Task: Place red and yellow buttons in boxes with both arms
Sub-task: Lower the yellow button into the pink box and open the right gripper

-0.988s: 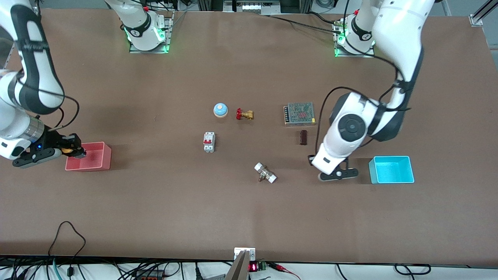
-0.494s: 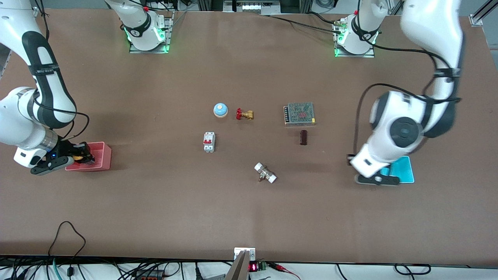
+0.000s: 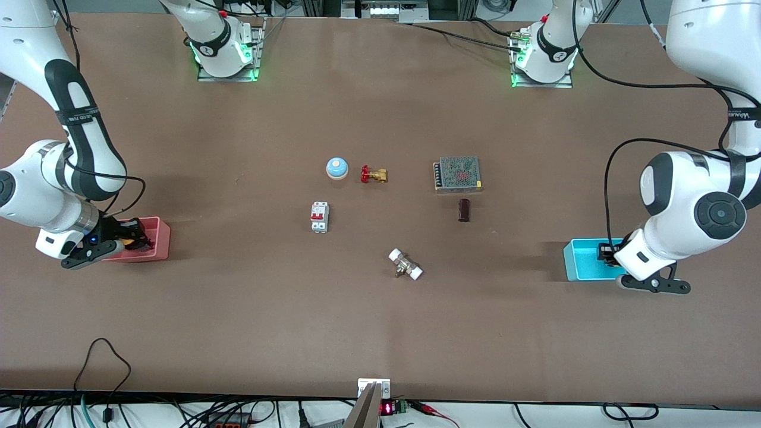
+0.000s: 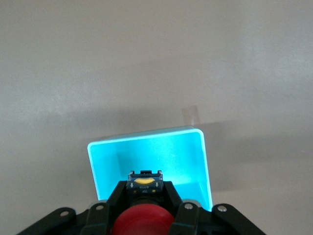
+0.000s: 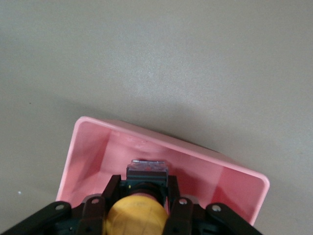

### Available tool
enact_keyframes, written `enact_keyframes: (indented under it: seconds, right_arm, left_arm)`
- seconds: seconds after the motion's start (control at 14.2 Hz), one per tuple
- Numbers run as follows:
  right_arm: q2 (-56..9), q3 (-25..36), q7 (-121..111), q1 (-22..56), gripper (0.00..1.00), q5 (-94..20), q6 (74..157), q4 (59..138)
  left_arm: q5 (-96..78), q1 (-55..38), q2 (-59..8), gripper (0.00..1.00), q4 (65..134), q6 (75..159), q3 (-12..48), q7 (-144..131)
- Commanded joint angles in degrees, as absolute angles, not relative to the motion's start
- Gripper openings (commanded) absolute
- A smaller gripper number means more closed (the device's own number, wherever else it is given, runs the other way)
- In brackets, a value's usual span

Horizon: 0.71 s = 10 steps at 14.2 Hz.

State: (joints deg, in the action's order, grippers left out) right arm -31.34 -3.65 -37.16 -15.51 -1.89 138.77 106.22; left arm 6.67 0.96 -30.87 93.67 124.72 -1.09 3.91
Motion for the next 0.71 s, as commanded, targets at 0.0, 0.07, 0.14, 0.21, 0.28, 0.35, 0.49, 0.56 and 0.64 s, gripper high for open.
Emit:
enact_keyframes:
  seconds: [0.0, 0.07, 0.14, 0.21, 0.28, 0.35, 0.49, 0.56, 0.64]
  right_arm:
    - [-32.3, -3.9, -37.8, -16.0, 0.18, -0.3, 138.7, 105.3]
    - [-32.3, -3.9, -37.6, -16.0, 0.18, -0.3, 138.7, 105.3]
    - [-32.3, -3.9, -37.4, -16.0, 0.18, -0.2, 138.7, 105.3]
    - [-32.5, -3.7, -37.4, -16.0, 0.19, -0.2, 138.6, 105.4]
    - [-32.5, -3.5, -37.4, -16.0, 0.19, -0.1, 138.7, 105.4]
    - [-32.6, -3.5, -37.4, -16.0, 0.19, 0.2, 138.7, 105.4]
    - [-32.9, -3.5, -37.3, -16.0, 0.33, 0.4, 138.7, 105.4]
    - [-32.9, -3.5, -37.3, -16.0, 0.41, 0.4, 138.7, 105.4]
    - [-32.9, -3.5, -37.3, -16.0, 0.50, 0.4, 138.7, 105.4]
  left_arm:
    - [6.4, 2.5, -33.4, 0.13, 94.8, 129.5, -0.1, 4.7]
    - [6.4, 2.7, -34.1, 0.14, 96.0, 130.9, -0.1, 4.7]
    - [6.4, 3.0, -34.4, 0.14, 97.5, 133.0, -0.1, 4.7]
    - [6.4, 3.0, -34.5, 0.14, 99.2, 135.0, -0.1, 4.7]
    - [6.4, 3.0, -34.5, 0.14, 100.7, 136.7, -0.1, 4.4]
    - [6.4, 3.0, -34.5, 0.14, 101.5, 137.9, -0.1, 4.4]
    - [6.4, 3.3, -34.7, 0.14, 102.4, 139.7, -0.1, 4.3]
    - [6.4, 3.6, -34.8, 0.14, 102.4, 139.7, -0.1, 4.2]
    - [6.4, 3.6, -34.9, 0.15, 102.4, 139.7, 0.0, 4.1]
